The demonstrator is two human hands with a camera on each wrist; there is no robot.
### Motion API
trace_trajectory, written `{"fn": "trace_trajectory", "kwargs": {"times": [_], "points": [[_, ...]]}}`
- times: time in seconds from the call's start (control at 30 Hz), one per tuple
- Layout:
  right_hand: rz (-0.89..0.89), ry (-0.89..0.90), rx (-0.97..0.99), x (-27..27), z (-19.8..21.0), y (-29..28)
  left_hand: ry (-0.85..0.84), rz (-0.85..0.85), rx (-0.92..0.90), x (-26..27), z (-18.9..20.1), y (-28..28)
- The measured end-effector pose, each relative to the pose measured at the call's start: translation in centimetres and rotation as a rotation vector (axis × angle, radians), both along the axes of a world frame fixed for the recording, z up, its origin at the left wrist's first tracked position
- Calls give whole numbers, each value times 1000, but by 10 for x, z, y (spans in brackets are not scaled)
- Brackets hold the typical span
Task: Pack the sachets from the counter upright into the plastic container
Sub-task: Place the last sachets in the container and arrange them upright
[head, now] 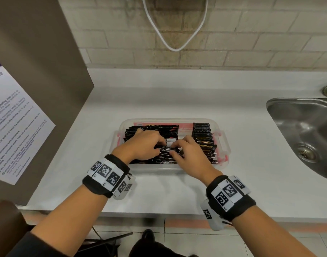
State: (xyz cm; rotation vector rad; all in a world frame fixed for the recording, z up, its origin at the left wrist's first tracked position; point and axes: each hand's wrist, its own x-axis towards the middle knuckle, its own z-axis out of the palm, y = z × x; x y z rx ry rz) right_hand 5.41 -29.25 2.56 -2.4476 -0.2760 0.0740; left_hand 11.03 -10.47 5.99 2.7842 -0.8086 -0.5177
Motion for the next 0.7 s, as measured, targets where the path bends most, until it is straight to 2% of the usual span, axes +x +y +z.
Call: {"fn": "trace_trajectory", "kwargs": {"times": [0.17,0.3,0.43,0.7], "points": [[11,12,22,2,0,-1,87,-5,-12,7,6,5],[1,46,36,4,2,0,117,18,-89,8,6,10],[-6,71,73,3,3,-1,84,64,-148,7,2,9],[5,170,42,8,3,-2,3,59,-102,1,1,3]]}}
